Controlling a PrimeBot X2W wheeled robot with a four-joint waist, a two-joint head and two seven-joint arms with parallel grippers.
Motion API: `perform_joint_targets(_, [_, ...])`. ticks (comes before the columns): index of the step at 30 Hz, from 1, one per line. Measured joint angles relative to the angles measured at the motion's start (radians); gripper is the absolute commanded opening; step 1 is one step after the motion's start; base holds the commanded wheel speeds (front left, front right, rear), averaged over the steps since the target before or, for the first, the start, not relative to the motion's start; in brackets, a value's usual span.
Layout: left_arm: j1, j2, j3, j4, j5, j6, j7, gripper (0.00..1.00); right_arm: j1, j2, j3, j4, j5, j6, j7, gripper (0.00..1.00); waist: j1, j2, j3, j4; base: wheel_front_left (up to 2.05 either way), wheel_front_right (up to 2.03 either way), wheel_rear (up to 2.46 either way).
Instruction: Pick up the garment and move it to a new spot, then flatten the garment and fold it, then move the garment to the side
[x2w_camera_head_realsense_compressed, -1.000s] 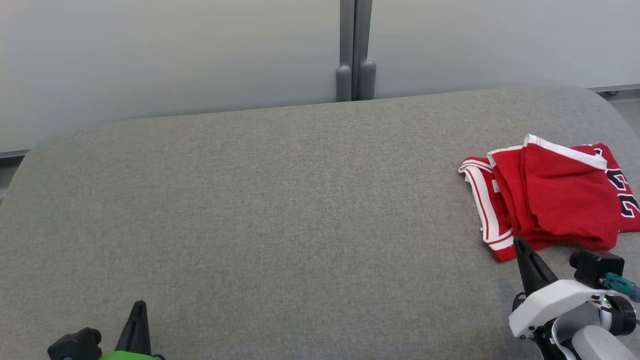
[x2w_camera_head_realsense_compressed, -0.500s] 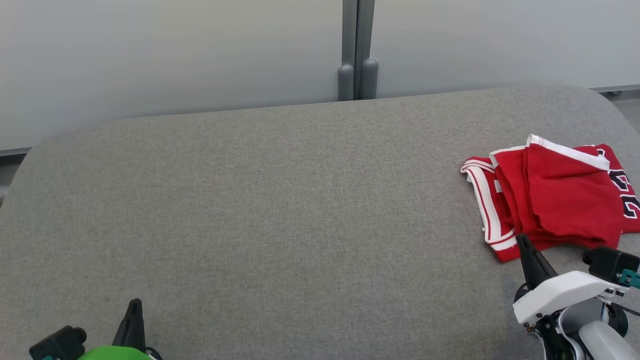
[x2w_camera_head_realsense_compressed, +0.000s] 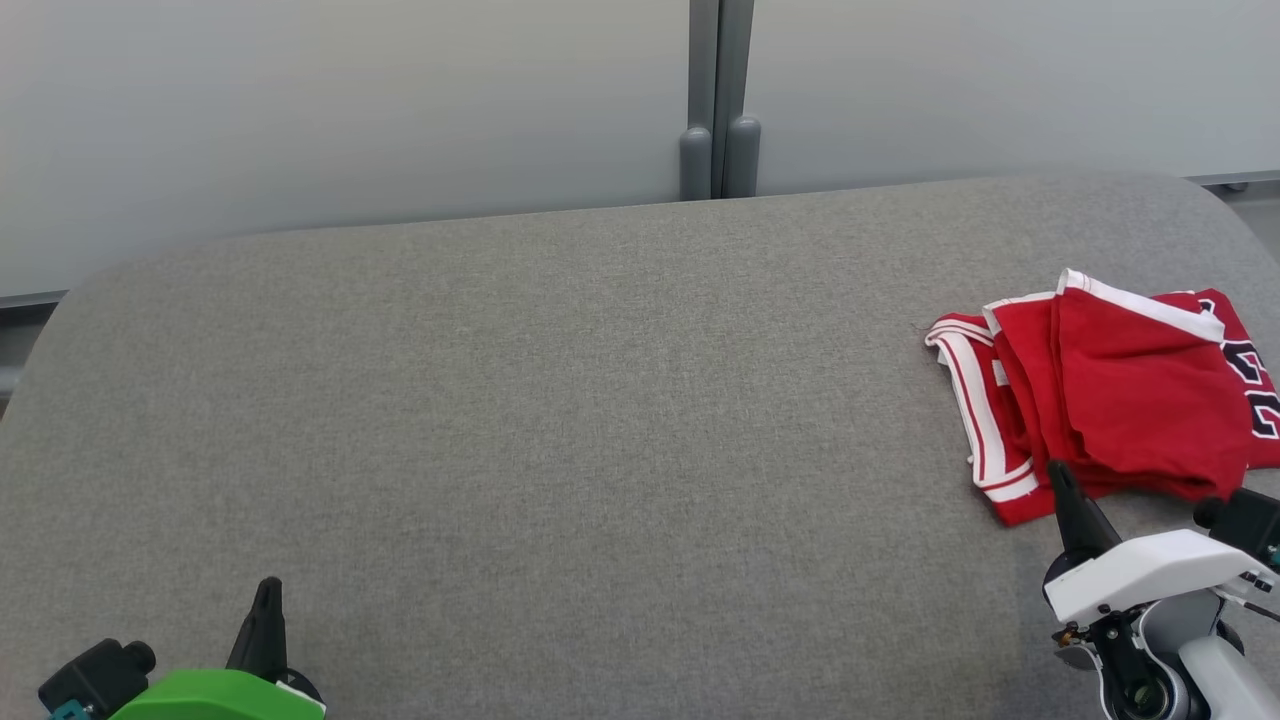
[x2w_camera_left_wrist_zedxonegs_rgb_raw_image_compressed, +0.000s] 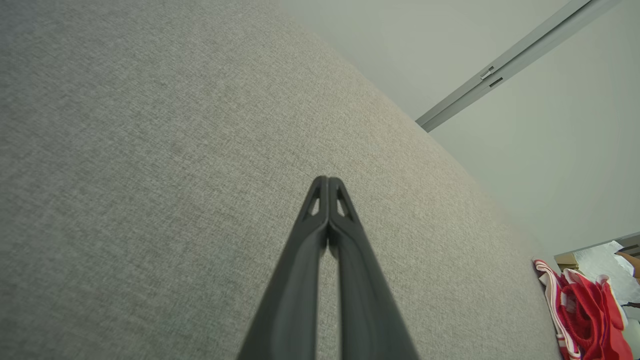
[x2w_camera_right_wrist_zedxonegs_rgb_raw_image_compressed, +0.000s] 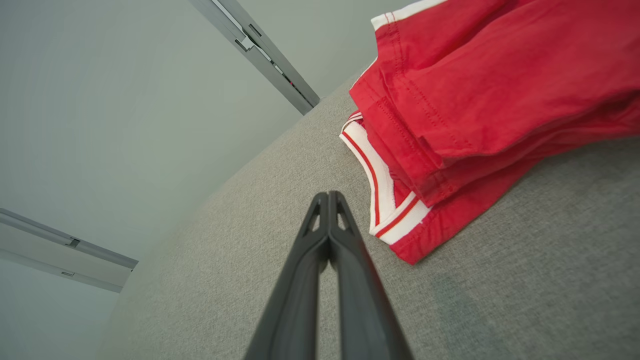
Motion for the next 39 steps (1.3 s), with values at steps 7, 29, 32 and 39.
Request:
perform_joint_targets(7, [-0.008,-0.005,0.013,0.002,-0.069,-0.017,0.026,0.00,-0.002,0.026,-0.034,0.000,0.076,0.017,0.023,0.00,0.0000,0.0000,0.001,0.002,0.00,0.00,0.00])
perform_joint_targets(29, [-0.060,-0.032,0.071,0.013,-0.302,-0.058,0.095,0.00,-0.022,0.086,-0.145,0.002,0.305,0.069,0.089,0.00,0.0000,0.0000,0.003,0.009,0.00,0.00,0.00])
perform_joint_targets(32, [-0.067,-0.034,0.075,0.014,-0.328,-0.069,0.105,0.00,-0.024,0.093,-0.159,0.002,0.341,0.073,0.101,0.00,0.0000,0.0000,0.004,0.010,0.00,0.00,0.00])
perform_joint_targets(39, [-0.081,-0.041,0.090,0.024,-0.398,-0.081,0.123,0.00,-0.036,0.112,-0.195,0.004,0.412,0.088,0.122,0.00,0.0000,0.0000,0.004,0.013,0.00,0.00,0.00])
